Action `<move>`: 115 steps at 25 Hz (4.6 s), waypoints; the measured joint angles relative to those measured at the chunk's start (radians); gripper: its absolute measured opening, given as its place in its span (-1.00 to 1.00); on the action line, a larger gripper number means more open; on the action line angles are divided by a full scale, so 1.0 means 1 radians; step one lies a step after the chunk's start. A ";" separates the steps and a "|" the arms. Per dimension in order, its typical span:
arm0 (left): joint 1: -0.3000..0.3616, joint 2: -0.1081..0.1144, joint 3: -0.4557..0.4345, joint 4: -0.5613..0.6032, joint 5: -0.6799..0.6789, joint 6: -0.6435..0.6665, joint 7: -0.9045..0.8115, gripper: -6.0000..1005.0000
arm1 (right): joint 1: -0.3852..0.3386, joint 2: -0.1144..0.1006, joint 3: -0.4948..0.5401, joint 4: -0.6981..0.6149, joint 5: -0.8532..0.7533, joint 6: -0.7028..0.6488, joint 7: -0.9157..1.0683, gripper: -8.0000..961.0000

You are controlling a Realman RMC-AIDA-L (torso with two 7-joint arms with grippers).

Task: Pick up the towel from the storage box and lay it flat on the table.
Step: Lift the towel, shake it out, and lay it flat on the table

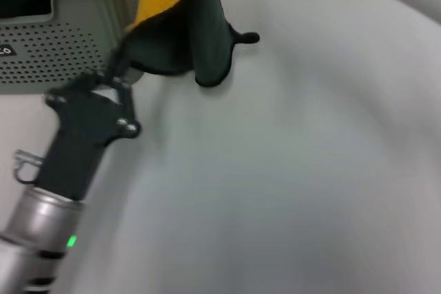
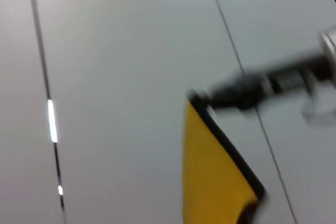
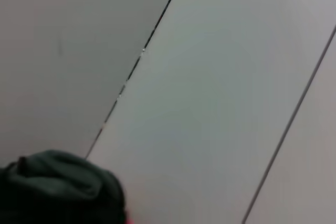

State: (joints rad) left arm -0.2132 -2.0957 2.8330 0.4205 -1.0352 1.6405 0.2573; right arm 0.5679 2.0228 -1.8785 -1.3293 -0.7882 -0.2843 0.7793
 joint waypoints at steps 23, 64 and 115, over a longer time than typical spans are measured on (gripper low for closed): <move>-0.137 0.078 0.011 -0.410 0.154 0.400 -0.870 -0.96 | -0.251 -0.136 0.248 -0.070 -0.547 -0.754 0.866 -0.88; -0.285 0.013 -0.491 -0.620 0.845 0.152 -0.675 -0.96 | -0.102 -0.011 0.917 0.655 -0.848 -1.324 0.771 -0.87; -0.246 -0.011 -0.501 -0.273 0.508 -0.663 0.051 -0.96 | -0.002 0.007 0.299 0.644 -0.672 -0.428 0.775 -0.86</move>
State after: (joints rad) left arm -0.4587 -2.1065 2.3316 0.1471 -0.5272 0.9775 0.3088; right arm 0.5664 2.0294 -1.5800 -0.6856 -1.4600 -0.7125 1.5540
